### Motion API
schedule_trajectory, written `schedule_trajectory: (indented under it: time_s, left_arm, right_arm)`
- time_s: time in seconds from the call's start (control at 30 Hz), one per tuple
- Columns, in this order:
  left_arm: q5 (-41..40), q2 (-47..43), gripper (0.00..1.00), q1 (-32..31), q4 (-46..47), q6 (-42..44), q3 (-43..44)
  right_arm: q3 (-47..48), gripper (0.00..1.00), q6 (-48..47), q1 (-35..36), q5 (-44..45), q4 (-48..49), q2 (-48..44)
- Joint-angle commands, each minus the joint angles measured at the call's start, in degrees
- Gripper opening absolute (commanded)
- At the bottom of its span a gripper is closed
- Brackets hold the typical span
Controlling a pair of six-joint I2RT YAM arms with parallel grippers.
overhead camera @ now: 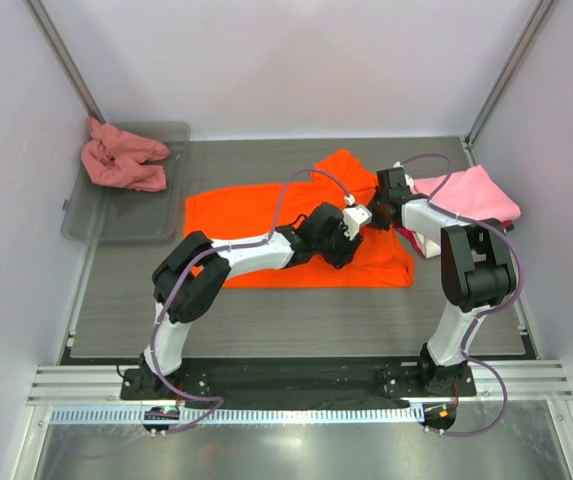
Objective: Fold and stack the t-shirts
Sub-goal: Fold the tshirt
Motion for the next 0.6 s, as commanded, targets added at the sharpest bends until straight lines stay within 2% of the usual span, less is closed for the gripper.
schedule_trajectory:
  time_s: [0.0,0.1,0.17,0.33,0.43,0.47,0.57]
  left_arm:
    - [-3.13,1.68,0.48,-0.39,-0.81,1.84,2.89]
    - [-9.79,2.99,0.5,-1.89,-1.68,3.51,4.29]
    - [-12.52,4.57,0.48,-2.68,-3.17,3.51,5.35]
    - [-13.77,6.07,0.41,-2.59,-3.97,3.51,7.11]
    - [-14.2,6.6,0.28,-2.68,-4.58,3.59,7.72]
    - [-14.12,6.69,0.18,-2.59,-4.85,3.51,7.99]
    - [-13.33,6.17,0.0,-2.59,-4.76,2.81,7.82]
  right_arm:
    - [-0.15,0.01,0.91,-0.57,-1.08,2.49,-2.71]
    - [-0.5,0.01,1.09,-0.65,-1.16,3.1,-2.8]
    - [-0.76,0.01,1.35,-0.74,-1.16,3.45,-2.98]
    - [-1.03,0.01,1.44,-0.92,-1.16,3.63,-3.24]
    - [-1.12,0.01,1.52,-1.09,-1.08,3.72,-3.15]
    - [-1.12,0.01,1.53,-1.18,-1.08,3.63,-3.15]
    - [-0.94,0.01,1.7,-1.45,-1.08,3.63,-3.06]
